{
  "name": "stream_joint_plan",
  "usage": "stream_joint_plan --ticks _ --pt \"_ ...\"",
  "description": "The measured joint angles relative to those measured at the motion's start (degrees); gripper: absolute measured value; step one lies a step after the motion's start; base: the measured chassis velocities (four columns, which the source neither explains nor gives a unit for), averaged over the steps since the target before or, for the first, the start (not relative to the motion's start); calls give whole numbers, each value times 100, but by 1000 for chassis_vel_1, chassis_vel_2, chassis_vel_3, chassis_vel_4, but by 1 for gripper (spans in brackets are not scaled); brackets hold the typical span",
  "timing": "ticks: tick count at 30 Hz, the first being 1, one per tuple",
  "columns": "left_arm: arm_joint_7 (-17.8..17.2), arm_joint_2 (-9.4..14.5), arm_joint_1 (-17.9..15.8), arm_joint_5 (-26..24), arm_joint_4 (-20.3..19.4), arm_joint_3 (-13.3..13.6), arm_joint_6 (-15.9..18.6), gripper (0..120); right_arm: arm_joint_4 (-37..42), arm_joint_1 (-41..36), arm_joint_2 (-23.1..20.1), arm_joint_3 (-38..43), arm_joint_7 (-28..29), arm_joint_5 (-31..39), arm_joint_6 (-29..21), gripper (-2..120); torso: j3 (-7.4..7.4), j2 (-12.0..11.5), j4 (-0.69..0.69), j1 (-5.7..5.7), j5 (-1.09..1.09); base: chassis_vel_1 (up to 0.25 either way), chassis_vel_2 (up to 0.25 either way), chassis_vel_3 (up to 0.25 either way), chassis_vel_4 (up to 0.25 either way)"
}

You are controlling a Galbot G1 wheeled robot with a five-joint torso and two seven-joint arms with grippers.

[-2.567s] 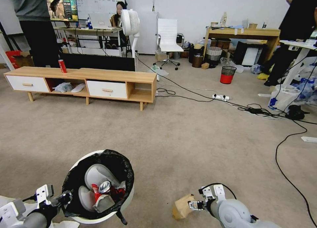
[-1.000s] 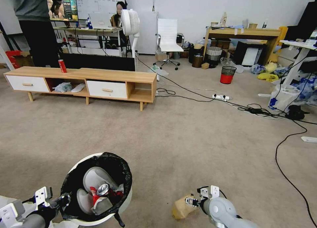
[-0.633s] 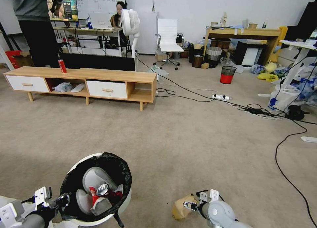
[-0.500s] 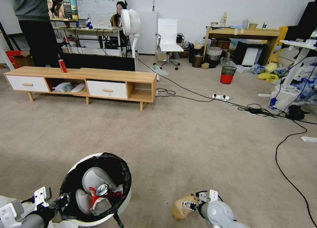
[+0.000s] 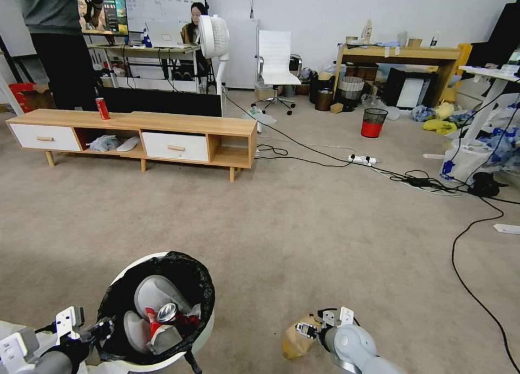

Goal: Pick up the trash bin, then pick up the garbage from the floor and place it into the trash bin.

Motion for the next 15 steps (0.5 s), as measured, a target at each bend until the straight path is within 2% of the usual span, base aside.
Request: stream_joint_plan --ticks 4,7,8,10,12,13,14,15 --pt "1 -2 14 0 0 -1 0 1 -122 30 121 27 -55 -72 7 86 0 0 1 0 0 0 0 0 0" --pt "3 2 39 0 0 -21 0 1 -371 94 257 56 -174 -217 22 71 0 0 1 0 0 0 0 0 0" --pt "3 2 39 0 0 -21 0 1 -371 94 257 56 -174 -217 22 71 0 0 1 0 0 0 0 0 0" --pt "6 4 53 0 7 -41 0 1 -507 126 313 68 -257 -334 65 59 0 0 1 0 0 0 0 0 0" --pt "8 4 53 0 15 -42 0 1 -509 128 312 68 -268 -346 69 56 0 0 1 0 0 0 0 0 0" --pt "9 2 50 0 27 -42 0 1 -502 128 300 66 -279 -356 72 49 0 0 1 0 0 0 0 0 0" --pt "9 2 50 0 27 -42 0 1 -502 128 300 66 -279 -356 72 49 0 0 1 0 0 0 0 0 0" --pt "10 -4 42 1 35 -42 0 1 -493 131 289 61 -281 -360 73 44 0 0 1 0 0 0 0 0 0"
